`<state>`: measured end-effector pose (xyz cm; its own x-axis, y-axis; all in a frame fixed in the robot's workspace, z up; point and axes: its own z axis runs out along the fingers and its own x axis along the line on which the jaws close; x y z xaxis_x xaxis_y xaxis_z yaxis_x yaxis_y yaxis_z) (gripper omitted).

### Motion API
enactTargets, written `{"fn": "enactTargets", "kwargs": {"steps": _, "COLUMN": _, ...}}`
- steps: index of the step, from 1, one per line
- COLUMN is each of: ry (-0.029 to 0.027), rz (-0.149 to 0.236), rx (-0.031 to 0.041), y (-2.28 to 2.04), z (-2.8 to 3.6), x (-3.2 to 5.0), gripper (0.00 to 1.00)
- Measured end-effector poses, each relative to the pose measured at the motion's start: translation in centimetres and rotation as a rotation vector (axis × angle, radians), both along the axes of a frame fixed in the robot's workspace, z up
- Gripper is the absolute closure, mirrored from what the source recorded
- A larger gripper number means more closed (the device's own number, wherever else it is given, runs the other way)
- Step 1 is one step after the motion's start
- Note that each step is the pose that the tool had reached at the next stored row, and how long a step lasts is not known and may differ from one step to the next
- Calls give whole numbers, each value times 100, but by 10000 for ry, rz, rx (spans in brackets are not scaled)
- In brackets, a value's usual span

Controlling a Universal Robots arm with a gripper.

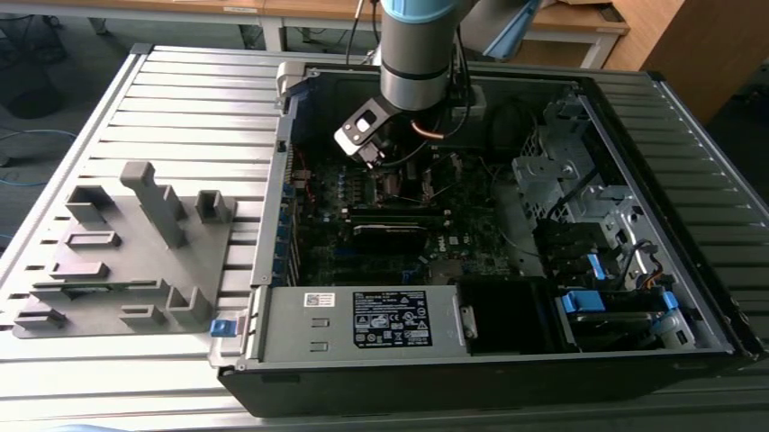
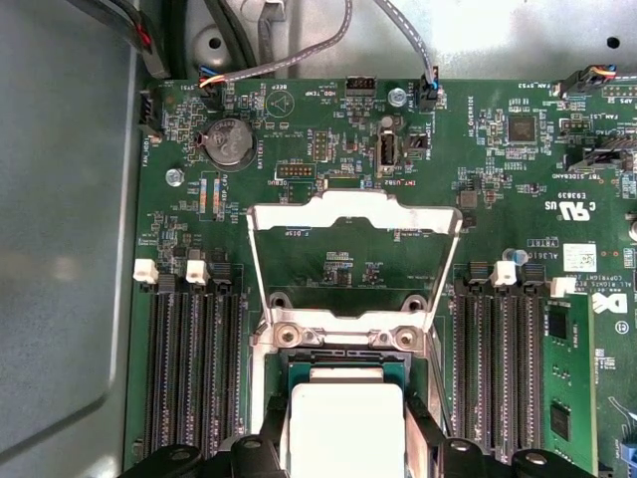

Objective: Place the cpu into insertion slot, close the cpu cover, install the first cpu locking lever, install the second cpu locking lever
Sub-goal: 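Place the cpu into insertion slot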

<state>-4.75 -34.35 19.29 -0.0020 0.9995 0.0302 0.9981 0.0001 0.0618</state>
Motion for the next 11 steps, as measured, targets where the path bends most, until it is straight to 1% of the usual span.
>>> {"fn": "enactTargets", "kwargs": {"steps": 11, "ry": -1, "rz": 0, "rx": 1, "y": 0, "z": 10, "x": 0, "gripper": 46}}
